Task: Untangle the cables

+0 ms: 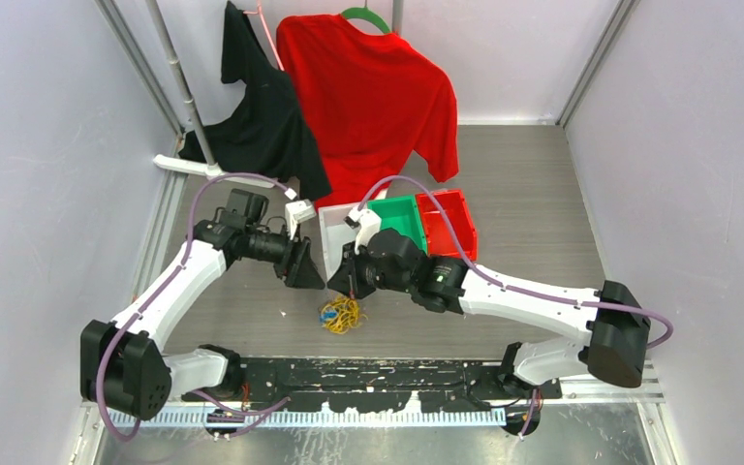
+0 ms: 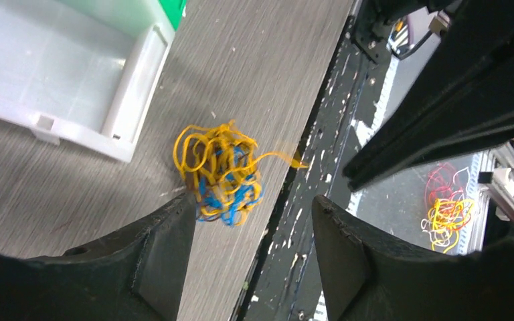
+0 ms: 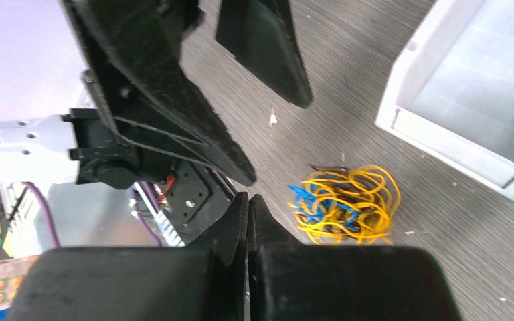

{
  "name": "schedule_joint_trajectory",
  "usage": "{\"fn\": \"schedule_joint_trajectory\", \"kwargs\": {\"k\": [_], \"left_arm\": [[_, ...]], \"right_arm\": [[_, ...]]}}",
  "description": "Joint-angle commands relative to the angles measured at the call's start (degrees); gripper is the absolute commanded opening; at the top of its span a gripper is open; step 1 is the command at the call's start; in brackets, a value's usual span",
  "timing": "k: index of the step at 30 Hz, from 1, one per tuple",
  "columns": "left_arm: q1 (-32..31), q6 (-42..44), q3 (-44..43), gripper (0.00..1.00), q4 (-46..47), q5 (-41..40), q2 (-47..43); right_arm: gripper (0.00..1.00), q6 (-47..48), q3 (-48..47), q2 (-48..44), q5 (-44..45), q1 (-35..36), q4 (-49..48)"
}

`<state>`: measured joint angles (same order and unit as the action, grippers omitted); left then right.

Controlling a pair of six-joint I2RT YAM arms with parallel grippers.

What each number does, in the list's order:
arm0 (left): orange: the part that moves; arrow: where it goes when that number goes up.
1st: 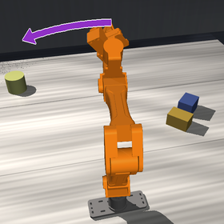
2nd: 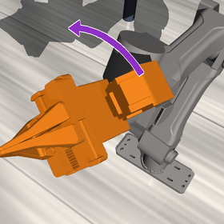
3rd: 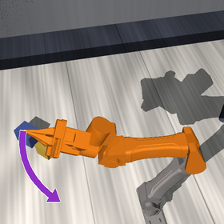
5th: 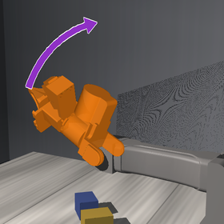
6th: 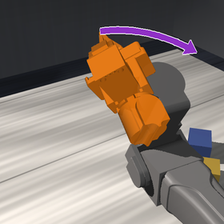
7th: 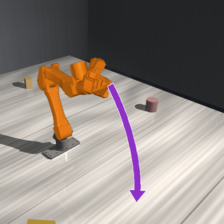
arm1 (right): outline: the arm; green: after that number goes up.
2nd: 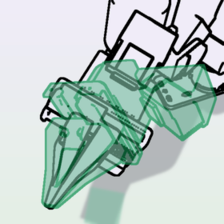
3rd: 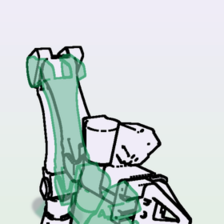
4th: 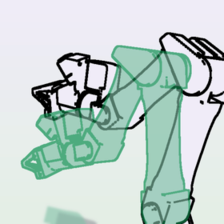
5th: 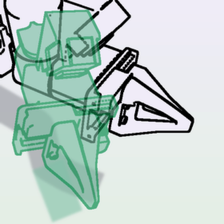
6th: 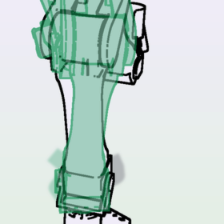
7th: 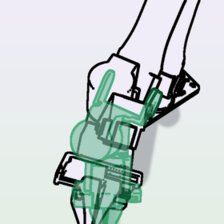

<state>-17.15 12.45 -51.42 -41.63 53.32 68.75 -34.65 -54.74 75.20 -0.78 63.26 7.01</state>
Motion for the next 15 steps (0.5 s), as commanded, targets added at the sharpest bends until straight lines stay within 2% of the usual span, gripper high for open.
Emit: {"fn": "schedule_joint_trajectory", "kwargs": {"k": [1,6,10,14,15], "left_arm": [[-0.45,-5.98,0.23,0.64,6.55,6.05,0.11],[-0.61,-9.71,1.38,0.63,9.47,8.6,0.51],[-0.75,-8.15,1.76,0.61,8.57,8.28,0.44],[-0.75,-3.8,1.57,0.57,6.3,1.57,0.57],[-0.68,-3.46,1.17,0.55,5.83,-1.06,0.78]], "right_arm": [[0.01,-2.76,-3.08,-2.42,-2.8,-0.02,-6.08],[0.01,-4.32,-4.24,-2.48,-4.03,-0.32,-8.38],[0.01,-4.63,-5.21,-3.25,-3.6,-0.61,-8.75],[0.01,-1.25,-4.43,-5.0,1.32,-0.95,-3.29],[0.08,-0.37,-3.96,-5.12,3.15,-0.93,-0.97]]}}
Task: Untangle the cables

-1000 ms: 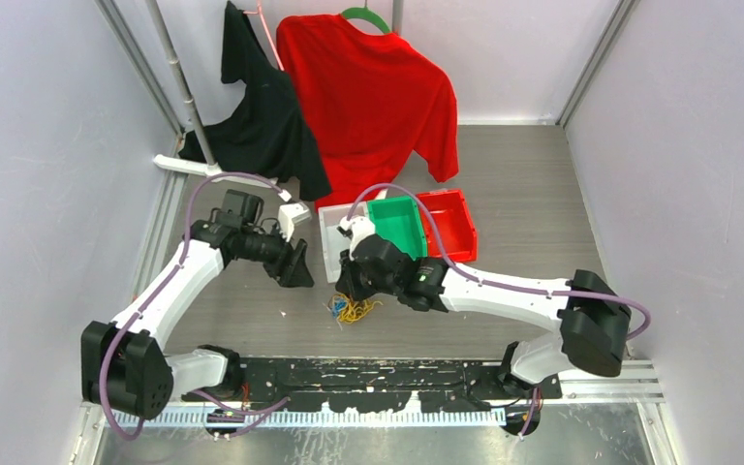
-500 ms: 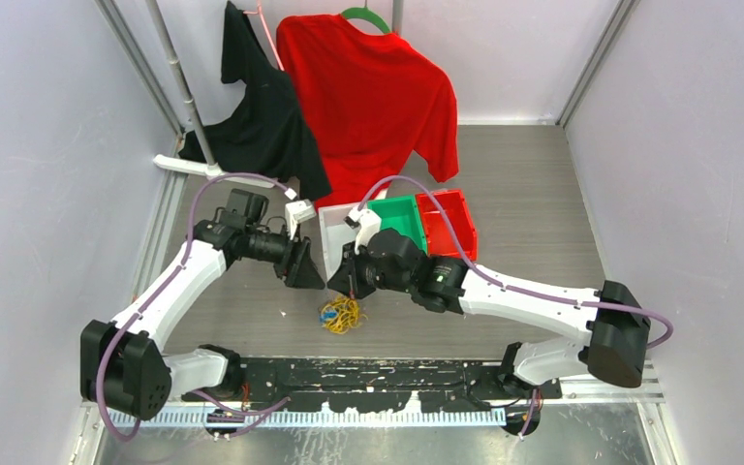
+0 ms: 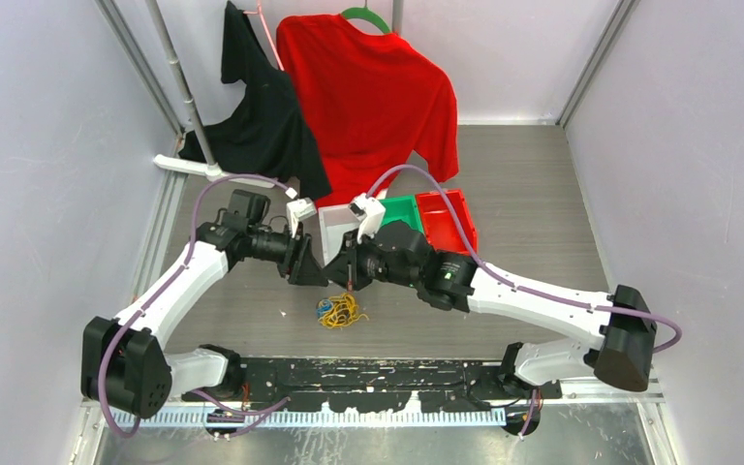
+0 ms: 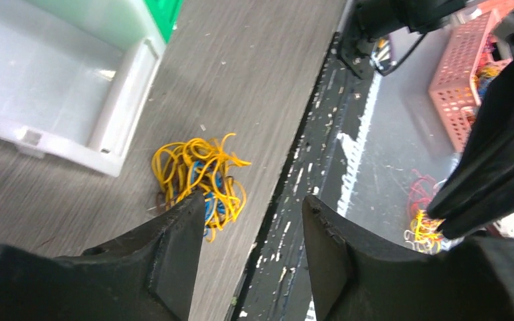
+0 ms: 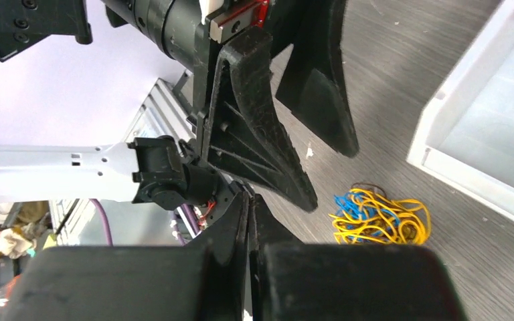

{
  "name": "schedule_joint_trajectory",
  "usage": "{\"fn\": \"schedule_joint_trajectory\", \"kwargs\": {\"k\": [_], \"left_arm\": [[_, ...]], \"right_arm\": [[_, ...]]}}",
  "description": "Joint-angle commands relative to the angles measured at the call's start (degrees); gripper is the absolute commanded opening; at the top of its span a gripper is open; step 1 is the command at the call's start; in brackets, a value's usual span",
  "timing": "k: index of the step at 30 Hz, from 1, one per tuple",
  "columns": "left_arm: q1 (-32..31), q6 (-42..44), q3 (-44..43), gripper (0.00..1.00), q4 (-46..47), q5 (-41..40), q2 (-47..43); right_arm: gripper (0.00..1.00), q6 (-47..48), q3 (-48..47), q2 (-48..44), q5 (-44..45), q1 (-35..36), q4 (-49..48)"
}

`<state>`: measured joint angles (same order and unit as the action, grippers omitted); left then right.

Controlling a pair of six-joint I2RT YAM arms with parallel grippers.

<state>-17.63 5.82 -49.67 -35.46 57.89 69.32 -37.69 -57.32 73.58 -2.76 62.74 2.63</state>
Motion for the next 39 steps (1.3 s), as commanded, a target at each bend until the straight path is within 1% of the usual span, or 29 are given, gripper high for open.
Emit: {"fn": "schedule_joint_trajectory", "kwargs": {"k": [1,2,3,4,5,10,16,19,23,25,28,29,30,39], "left_arm": [[-0.18,3.33,-1.11,0.53,-0.96,-8.14,0.52],[-0.06,3.5,-1.74,0.51,-2.1,-10.13,0.95],[0.27,3.86,-2.32,0.49,-2.95,-11.25,1.39],[0.75,4.37,-2.78,0.48,-3.76,-11.65,1.88],[1.37,4.68,-3.08,0.48,-4.22,-11.84,2.21],[4.88,4.85,-3.46,0.45,-4.8,-11.9,2.77],[5.24,5.84,-4.05,0.45,-5.86,-12.18,0.87],[5.29,6.19,-3.69,0.45,-5.95,-12.32,-0.22],[5.26,6.86,-3.32,0.45,-6.62,-12.8,-1.05],[5.28,7.0,-3.15,0.45,-6.58,-12.95,-1.32],[5.24,6.94,-3.03,0.45,-6.58,-13.01,-1.49],[5.24,6.88,-3.06,0.45,-6.64,-13.06,-1.52],[5.3,6.84,-3.06,0.45,-6.78,-13.0,-1.67],[5.28,6.2,-3.48,0.45,-7.54,-11.06,-3.75]], "right_arm": [[0.24,3.14,-0.99,-3.25,7.16,-0.42,6.03],[0.36,3.3,-0.32,-2.94,8.71,-0.39,8.37],[0.44,3.49,0.64,-2.55,9.32,-0.47,9.61],[0.5,3.46,2.04,-2.26,9.92,-0.43,10.31],[0.53,3.01,3.3,-1.73,10.56,-0.43,10.64],[0.59,1.76,6.77,2.62,11.49,-0.43,9.77],[0.6,2.08,5.02,10.22,8.99,-0.42,7.91],[0.57,2.29,4.28,12.89,8.6,-0.39,6.77],[0.46,1.9,3.9,14.92,8.3,-0.41,5.29],[0.34,1.54,4.1,15.22,8.59,-0.4,4.82],[0.11,1.04,4.23,14.61,8.91,-0.43,4.66],[0.05,0.94,4.3,14.02,8.94,-0.4,4.64],[0.02,0.82,4.44,13.25,8.99,-0.41,4.66],[0.01,0.86,3.76,4.42,8.52,-0.4,5.9]]}}
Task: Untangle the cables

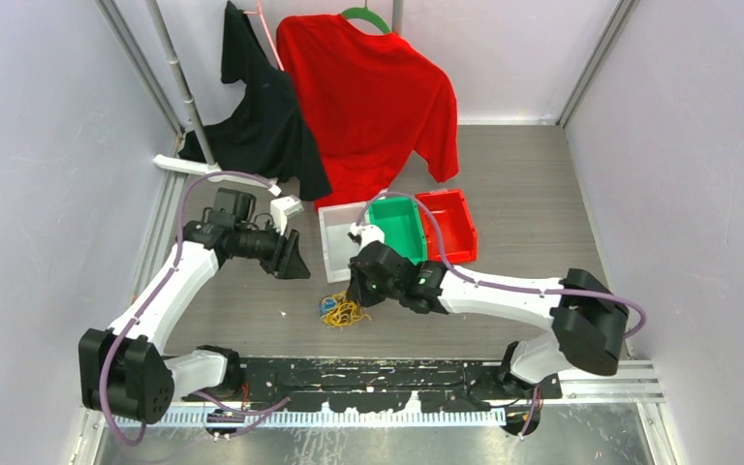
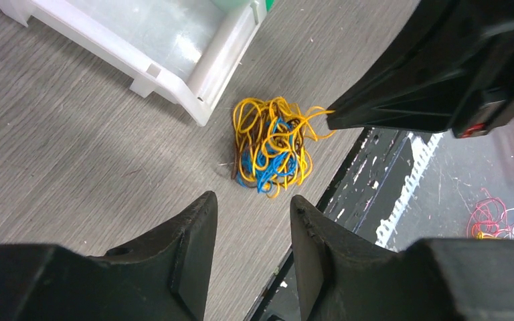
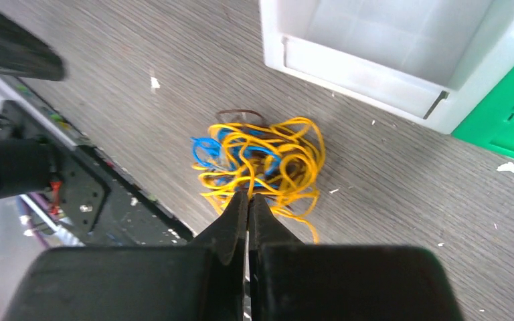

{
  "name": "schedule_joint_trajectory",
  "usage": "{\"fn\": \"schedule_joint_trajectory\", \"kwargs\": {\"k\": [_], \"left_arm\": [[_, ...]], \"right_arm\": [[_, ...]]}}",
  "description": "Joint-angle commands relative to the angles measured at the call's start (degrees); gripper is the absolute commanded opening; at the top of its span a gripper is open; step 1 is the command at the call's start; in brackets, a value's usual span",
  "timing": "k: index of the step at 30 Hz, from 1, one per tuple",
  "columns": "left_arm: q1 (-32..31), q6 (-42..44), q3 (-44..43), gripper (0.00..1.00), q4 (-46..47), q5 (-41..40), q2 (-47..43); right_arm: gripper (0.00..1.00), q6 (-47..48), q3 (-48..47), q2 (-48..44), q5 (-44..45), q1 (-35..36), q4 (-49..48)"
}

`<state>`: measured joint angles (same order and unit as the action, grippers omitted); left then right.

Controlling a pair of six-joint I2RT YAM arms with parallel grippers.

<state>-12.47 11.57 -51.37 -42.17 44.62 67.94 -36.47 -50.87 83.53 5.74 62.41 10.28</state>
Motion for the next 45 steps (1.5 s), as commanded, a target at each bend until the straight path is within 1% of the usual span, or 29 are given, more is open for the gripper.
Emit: {"fn": "schedule_joint_trajectory", "kwargs": {"k": [1,8,12,15,19,21,22,24,26,28,29,31,32,34,36,37,39,41,45], "left_arm": [[0.12,0.51,-1.95,0.45,-1.01,2.94,-2.7],[-0.37,1.26,-3.33,0.47,-3.61,8.78,-4.47],[-1.69,0.42,-2.98,0.48,-2.84,10.67,-4.41],[-2.55,-3.05,-1.94,0.48,0.36,12.11,-3.91],[-2.69,-10.48,-1.17,0.5,5.42,13.14,-2.97],[-2.67,-13.5,-1.83,0.53,5.47,13.44,-2.74],[-2.69,-13.32,-2.3,0.54,3.79,14.28,-3.08],[-2.7,-7.88,-3.68,0.58,-1.69,17.01,-5.1],[-2.71,1.44,-5.57,0.61,-10.43,19.18,-7.15],[-2.69,10.58,-7.32,0.64,-18.49,19.48,-8.55],[-2.69,13.45,-7.33,0.64,-20.16,19.16,-9.68],[-2.72,14.24,-5.3,0.65,-17.18,17.84,-13.57],[-2.72,13.09,-3.68,0.66,-13.47,17.51,-16.1],[-2.68,8.02,0.31,0.67,-3.35,16.55,-20.62],[-2.7,1.08,3.5,0.68,7.08,13.33,-23.86],[-2.68,-0.14,4.42,0.68,10.43,12.06,-24.86],[-2.68,-0.7,4.79,0.68,11.93,11.48,-25.57],[-2.75,-1.41,5.08,0.69,12.35,13.23,-25.82],[-3.39,-8.13,9.11,0.7,23.24,11.2,-28.73]], "right_arm": [[0.01,-0.44,-2.97,-6.31,-0.54,-0.07,-1.9],[0.01,-0.85,-6.44,-9.89,-5.51,-0.1,-3.52],[0.01,-1.36,-8.87,-10.76,-7.61,-0.09,-4.64],[0.01,-1.75,-10.77,-11.56,-9.26,-0.1,-5.25],[0.01,-2.49,-13.06,-12.99,-11.38,-0.14,-5.87],[0.01,-2.72,-14.51,-13.54,-11.78,-0.16,-5.62],[0.01,-2.69,-15.23,-13.78,-11.81,-0.14,-5.3],[0.01,-2.28,-16.91,-14.24,-11.71,-0.19,-4.31],[0.01,-1.77,-18.42,-14.84,-11.38,-0.18,-3.35],[0.01,-1.43,-19.51,-15.21,-11.34,-0.27,-2.93],[0.01,-1.41,-19.78,-15.43,-11.41,-0.32,-2.95],[0.01,-1.37,-20.24,-15.37,-11.58,-0.35,-3.07],[0.01,-1.41,-20.51,-15.24,-11.74,-0.29,-3.15],[0.01,-1.41,-21.14,-14.93,-12.18,-0.32,-3.17],[0.01,-1.13,-21.92,-15.31,-12.21,-0.34,-2.72],[0.01,-0.86,-22.49,-15.66,-11.93,-0.4,-2.31],[0.01,-0.32,-23.22,-16.64,-11.31,-0.49,-2.03],[0.01,-0.1,-23.87,-17.22,-11.39,-0.55,-2.06],[0.01,-0.08,-25.87,-16.23,-12.92,-0.7,-1.42]]}}
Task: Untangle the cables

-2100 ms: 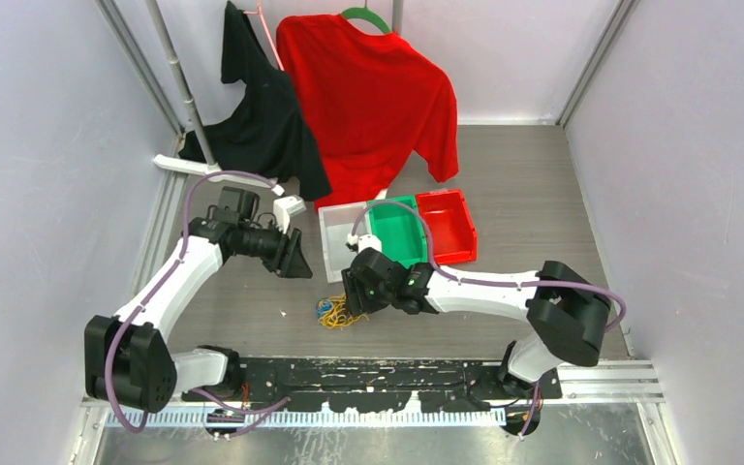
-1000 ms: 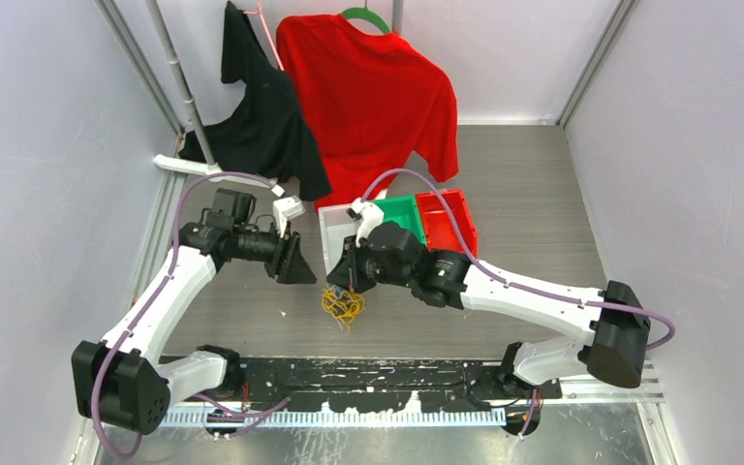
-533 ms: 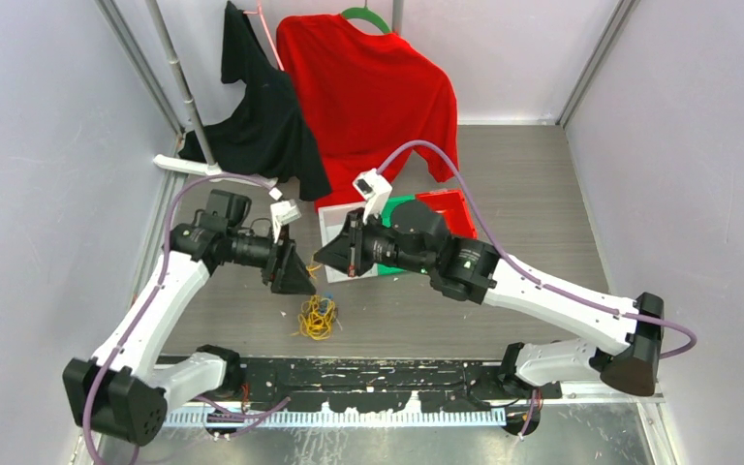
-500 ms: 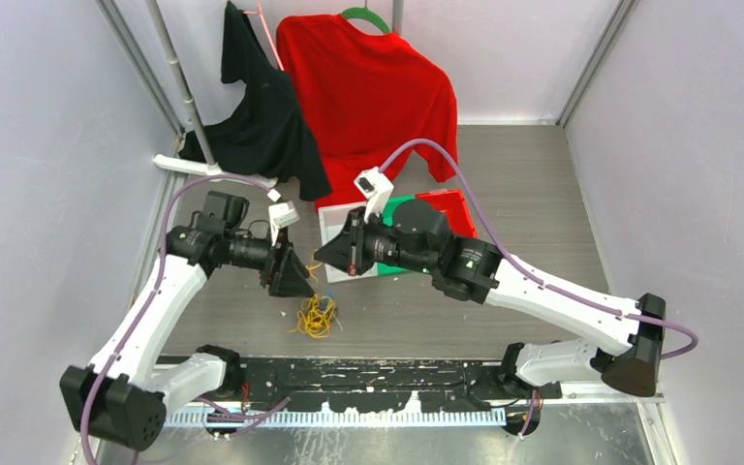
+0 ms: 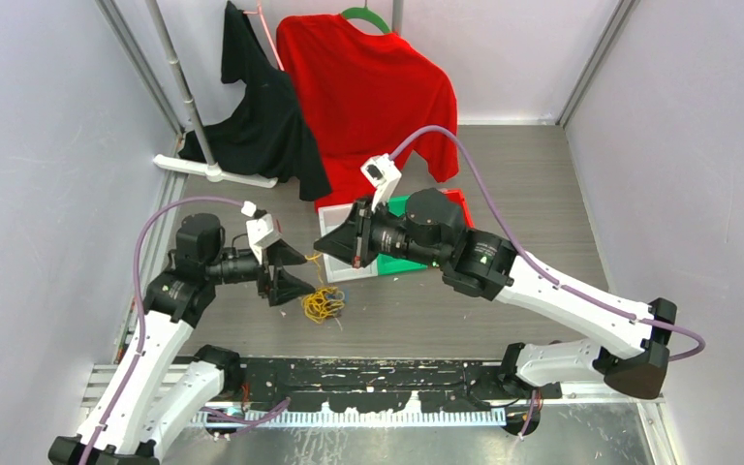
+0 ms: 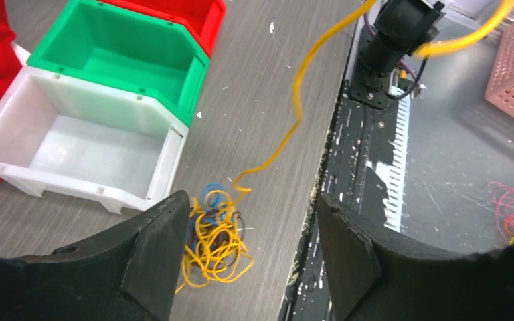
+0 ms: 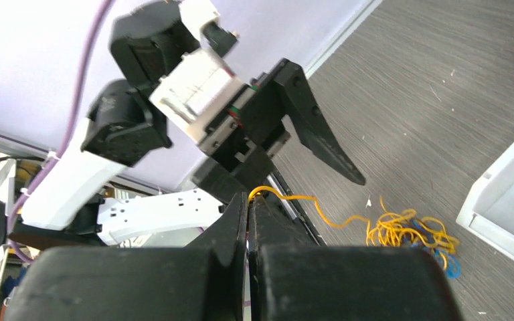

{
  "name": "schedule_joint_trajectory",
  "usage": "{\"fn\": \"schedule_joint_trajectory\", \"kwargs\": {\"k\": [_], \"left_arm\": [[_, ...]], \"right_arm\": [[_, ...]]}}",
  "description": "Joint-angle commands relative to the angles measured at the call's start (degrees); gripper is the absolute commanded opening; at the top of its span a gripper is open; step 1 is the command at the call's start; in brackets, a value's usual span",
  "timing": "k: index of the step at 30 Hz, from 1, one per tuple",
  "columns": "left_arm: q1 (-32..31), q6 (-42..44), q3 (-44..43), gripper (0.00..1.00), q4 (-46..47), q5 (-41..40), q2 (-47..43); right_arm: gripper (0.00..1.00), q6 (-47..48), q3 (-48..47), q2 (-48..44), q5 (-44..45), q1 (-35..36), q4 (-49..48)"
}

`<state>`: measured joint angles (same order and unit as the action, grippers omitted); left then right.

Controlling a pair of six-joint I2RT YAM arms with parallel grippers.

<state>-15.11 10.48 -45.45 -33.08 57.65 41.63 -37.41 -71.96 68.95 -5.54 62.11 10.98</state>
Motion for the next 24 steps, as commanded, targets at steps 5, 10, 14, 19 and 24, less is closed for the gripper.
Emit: {"fn": "schedule_joint_trajectory", "kwargs": {"k": [5,10,14,19,24], "left_arm": [[-3.51,-7.79,4.44,0.77,16.65,-2.35,-1.97],[-5.3,-8.12,3.46,0.8,20.93,-2.86,-0.36],[-5.3,-12.22,2.31,0.77,24.31,-3.51,1.99],[-5.29,-15.58,-0.19,0.49,21.53,6.22,5.73],[-5.04,-15.67,-1.67,0.0,19.78,7.13,6.23]], "right_arm": [[0.01,0.46,-7.37,0.91,-3.33,-0.36,-2.45],[0.01,0.07,-10.31,3.5,-4.77,-0.44,-2.79],[0.01,-0.27,-11.58,4.98,-5.62,-0.49,-3.6],[0.01,-0.16,-12.57,5.46,-5.56,-0.9,-3.77],[0.01,0.03,-11.13,4.18,-4.74,-1.66,-3.73]]}}
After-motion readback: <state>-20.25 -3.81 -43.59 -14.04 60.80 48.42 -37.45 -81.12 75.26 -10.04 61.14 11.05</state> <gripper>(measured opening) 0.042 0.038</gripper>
